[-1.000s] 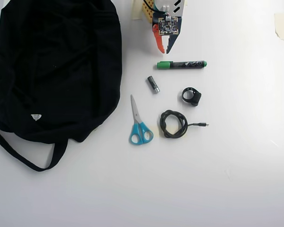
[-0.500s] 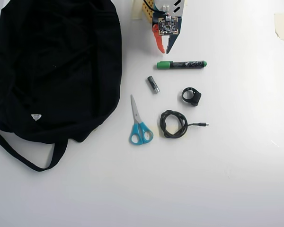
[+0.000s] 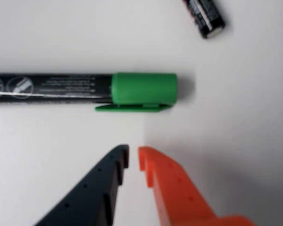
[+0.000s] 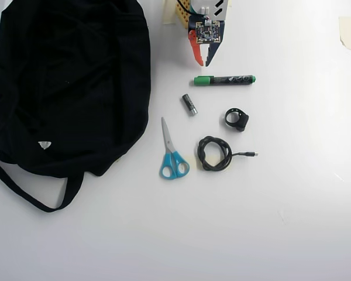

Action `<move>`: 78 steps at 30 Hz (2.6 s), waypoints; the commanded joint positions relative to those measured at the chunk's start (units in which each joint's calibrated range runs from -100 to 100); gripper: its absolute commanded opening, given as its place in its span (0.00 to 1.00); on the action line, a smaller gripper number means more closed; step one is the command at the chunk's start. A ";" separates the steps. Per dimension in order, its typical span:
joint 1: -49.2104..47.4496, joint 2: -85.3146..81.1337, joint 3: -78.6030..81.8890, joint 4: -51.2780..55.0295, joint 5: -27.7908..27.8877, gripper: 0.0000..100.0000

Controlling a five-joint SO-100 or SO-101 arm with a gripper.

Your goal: Put the green marker into the black bag

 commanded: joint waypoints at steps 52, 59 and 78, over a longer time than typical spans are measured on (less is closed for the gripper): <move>-2.75 41.00 -31.94 -59.00 0.20 0.03; -1.40 57.59 -48.38 -63.82 0.41 0.03; 0.47 95.10 -92.14 -63.91 0.46 0.03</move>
